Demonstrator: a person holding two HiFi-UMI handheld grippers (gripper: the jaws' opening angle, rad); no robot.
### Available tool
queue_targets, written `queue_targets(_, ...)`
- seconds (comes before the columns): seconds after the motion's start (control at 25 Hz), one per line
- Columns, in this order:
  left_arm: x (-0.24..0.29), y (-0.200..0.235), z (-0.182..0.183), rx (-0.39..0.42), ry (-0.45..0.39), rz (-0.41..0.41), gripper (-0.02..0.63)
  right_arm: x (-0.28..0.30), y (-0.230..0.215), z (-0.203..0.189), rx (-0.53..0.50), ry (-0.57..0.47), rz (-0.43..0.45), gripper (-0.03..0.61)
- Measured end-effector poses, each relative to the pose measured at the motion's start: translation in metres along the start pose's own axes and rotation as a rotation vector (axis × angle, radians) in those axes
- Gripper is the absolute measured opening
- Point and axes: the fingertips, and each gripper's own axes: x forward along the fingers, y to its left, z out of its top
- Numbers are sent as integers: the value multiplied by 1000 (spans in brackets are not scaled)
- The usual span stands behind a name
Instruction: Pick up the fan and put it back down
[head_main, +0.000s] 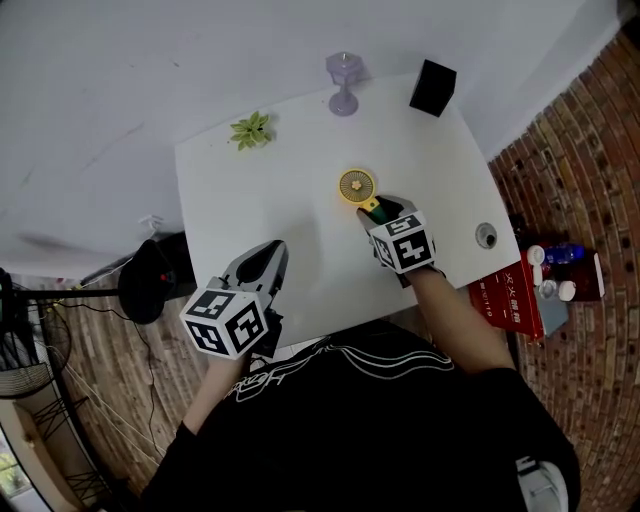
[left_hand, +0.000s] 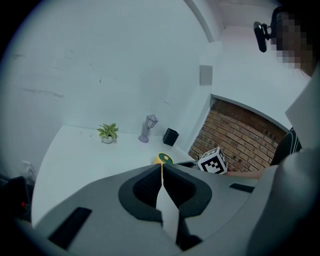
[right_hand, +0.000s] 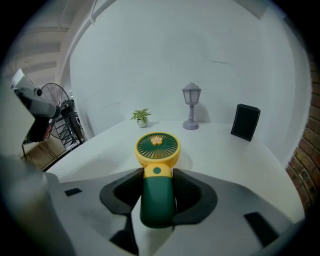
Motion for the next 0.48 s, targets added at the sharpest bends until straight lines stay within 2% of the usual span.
queue_targets(0.48, -31, -23, 0, 26, -34, -24, 35, -79, 23, 31, 58, -153, 14, 183)
